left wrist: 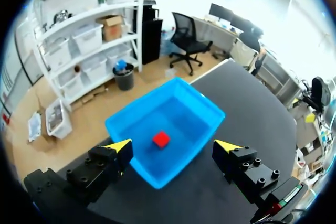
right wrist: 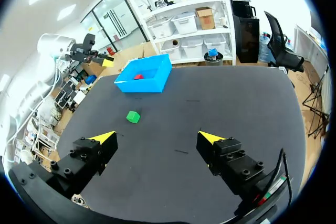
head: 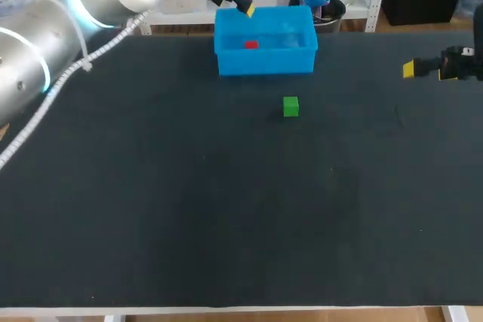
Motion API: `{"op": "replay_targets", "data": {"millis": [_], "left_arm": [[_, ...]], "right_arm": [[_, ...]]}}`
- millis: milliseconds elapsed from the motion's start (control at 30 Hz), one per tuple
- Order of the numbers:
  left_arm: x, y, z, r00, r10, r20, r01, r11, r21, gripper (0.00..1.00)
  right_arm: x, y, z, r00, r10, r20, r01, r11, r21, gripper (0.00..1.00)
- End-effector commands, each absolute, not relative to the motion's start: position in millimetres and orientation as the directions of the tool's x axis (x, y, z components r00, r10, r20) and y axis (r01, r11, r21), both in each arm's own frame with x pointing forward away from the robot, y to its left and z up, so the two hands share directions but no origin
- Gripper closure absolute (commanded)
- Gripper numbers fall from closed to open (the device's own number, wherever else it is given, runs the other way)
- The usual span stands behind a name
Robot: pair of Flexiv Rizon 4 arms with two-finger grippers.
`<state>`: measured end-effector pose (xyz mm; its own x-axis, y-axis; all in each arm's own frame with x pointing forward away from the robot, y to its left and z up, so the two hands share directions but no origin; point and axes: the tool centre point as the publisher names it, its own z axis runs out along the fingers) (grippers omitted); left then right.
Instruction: Use the left arm to pick the red cube and place it into the blue plastic box first, then use the right arm to grasp the green cube and put it into the same blue plastic box after the first action is fully finished.
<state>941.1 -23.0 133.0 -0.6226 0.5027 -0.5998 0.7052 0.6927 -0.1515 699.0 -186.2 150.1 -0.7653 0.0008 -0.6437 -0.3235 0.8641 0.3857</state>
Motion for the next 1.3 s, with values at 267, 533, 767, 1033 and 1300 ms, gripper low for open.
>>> {"op": "replay_targets", "data": {"millis": [267, 533, 767, 1033, 1300], "left_arm": [[840.4, 41.6, 138.1, -0.568, 0.378, -0.731, 0.683, 0.712, -0.164, 0.0], [798.0, 67.6, 135.6, -0.547, 0.306, -0.779, 0.664, 0.726, -0.181, 0.0], [776.5, 82.2, 129.4, -0.512, 0.278, -0.813, 0.671, 0.72, -0.176, 0.0], [751.3, 93.1, 122.9, -0.518, 0.268, -0.812, 0.672, 0.715, -0.193, 0.0], [742.5, 92.1, 126.2, -0.53, 0.274, -0.803, 0.686, 0.695, -0.215, 0.0]], "right_arm": [[699.5, -185.8, 150.0, -0.765, 0.0, -0.644, -0.323, 0.865, 0.384, 0.0], [699.5, -185.8, 150.0, -0.765, 0.0, -0.644, -0.323, 0.865, 0.384, 0.0], [699.5, -185.8, 150.0, -0.765, 0.0, -0.644, -0.323, 0.865, 0.384, 0.0], [699.5, -185.8, 150.0, -0.765, 0.0, -0.644, -0.323, 0.865, 0.384, 0.0], [699.5, -185.8, 150.0, -0.765, 0.0, -0.644, -0.323, 0.865, 0.384, 0.0]]}}
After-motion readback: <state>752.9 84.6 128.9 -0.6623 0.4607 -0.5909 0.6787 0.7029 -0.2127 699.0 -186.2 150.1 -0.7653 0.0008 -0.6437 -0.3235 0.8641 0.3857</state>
